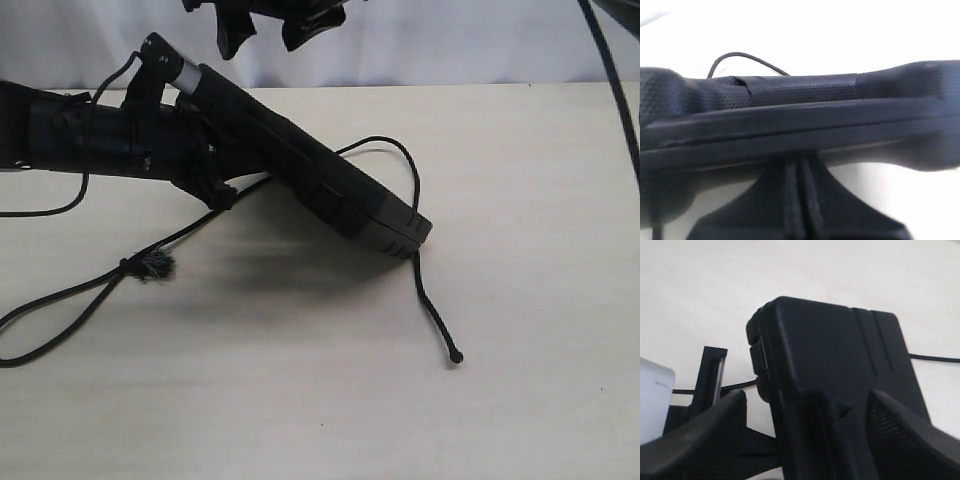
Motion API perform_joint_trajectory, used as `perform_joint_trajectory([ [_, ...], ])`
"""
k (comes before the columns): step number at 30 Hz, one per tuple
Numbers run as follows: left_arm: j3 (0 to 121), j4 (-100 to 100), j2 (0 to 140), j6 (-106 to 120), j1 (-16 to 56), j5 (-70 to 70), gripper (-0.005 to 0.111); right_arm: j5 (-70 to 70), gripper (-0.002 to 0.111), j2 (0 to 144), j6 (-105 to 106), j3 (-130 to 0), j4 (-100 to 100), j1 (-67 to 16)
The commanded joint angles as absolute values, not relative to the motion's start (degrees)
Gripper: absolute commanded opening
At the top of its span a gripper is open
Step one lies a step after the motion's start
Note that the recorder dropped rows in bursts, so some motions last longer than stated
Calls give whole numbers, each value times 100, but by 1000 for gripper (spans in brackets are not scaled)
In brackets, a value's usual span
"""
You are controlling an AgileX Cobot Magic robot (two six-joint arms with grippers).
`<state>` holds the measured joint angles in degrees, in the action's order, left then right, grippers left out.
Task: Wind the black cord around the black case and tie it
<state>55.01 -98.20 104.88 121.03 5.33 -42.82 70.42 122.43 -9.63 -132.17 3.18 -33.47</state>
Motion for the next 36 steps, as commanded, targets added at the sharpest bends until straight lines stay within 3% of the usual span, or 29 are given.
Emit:
perform_joint_trajectory([
  [1, 5563, -9995, 10463, 12279, 564, -4481, 0, 6996, 64, 11844, -328, -13010, 0, -3318],
  [14, 5677, -9995, 10463, 12279, 564, -4567, 0, 6928, 64, 9787, 262, -10150, -752, -3318],
  [26, 5677, -9995, 10463, 12279, 564, -4567, 0, 1855, 64, 6879, 1217, -5305, -1454, -3318],
  [36, 5677, -9995, 10463, 12279, 564, -4567, 0, -1719, 64, 6670, 2631, -2614, -1358, -3318],
])
